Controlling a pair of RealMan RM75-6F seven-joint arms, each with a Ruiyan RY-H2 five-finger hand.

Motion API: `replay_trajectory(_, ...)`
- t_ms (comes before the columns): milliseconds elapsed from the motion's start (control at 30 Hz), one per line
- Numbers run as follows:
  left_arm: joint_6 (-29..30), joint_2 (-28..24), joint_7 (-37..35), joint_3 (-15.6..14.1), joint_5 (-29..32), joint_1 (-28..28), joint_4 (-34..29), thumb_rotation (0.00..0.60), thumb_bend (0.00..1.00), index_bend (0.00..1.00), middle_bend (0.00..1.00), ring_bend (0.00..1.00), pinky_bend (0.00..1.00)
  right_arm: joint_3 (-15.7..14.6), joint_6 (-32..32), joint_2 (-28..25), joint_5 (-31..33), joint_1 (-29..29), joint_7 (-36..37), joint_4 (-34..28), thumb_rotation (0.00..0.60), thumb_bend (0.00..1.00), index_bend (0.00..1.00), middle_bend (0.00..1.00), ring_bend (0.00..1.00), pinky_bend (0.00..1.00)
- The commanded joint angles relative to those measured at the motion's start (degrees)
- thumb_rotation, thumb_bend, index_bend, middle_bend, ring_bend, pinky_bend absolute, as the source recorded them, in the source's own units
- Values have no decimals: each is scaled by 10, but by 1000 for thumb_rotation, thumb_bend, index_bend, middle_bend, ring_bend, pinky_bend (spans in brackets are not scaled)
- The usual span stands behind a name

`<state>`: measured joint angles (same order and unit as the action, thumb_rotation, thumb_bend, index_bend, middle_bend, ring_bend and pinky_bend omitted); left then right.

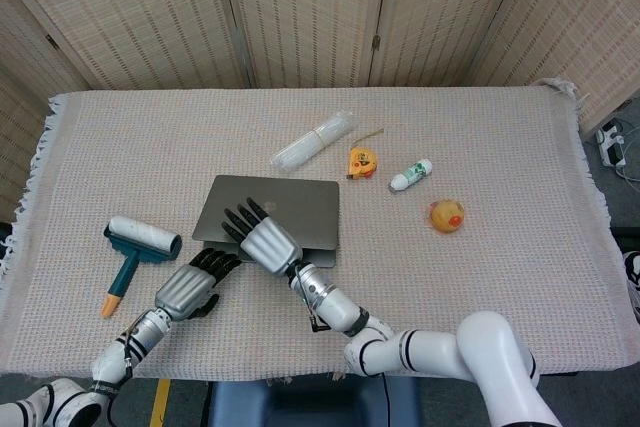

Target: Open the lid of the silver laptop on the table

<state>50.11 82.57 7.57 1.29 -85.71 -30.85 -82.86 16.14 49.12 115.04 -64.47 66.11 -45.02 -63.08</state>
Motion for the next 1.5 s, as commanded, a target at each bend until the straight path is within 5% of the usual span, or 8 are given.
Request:
replay_trajectory(33, -18, 4, 18, 4, 23, -11, 2, 600, 676, 15, 79, 32, 0, 0, 1, 1, 0, 1, 1, 2, 600, 635, 0, 0, 0, 0)
replay_trajectory(833, -45, 2, 80, 0, 119, -36, -6, 600, 740, 0, 88, 0, 0, 2, -4, 12, 20, 4, 10, 50, 600, 635, 0, 0, 0, 0)
replay_trajectory(1500, -34, 3, 83, -12, 130, -41, -4, 600, 740, 7, 94, 0, 0, 61, 19, -85, 77, -5, 17, -3, 600, 635, 0, 0, 0, 0)
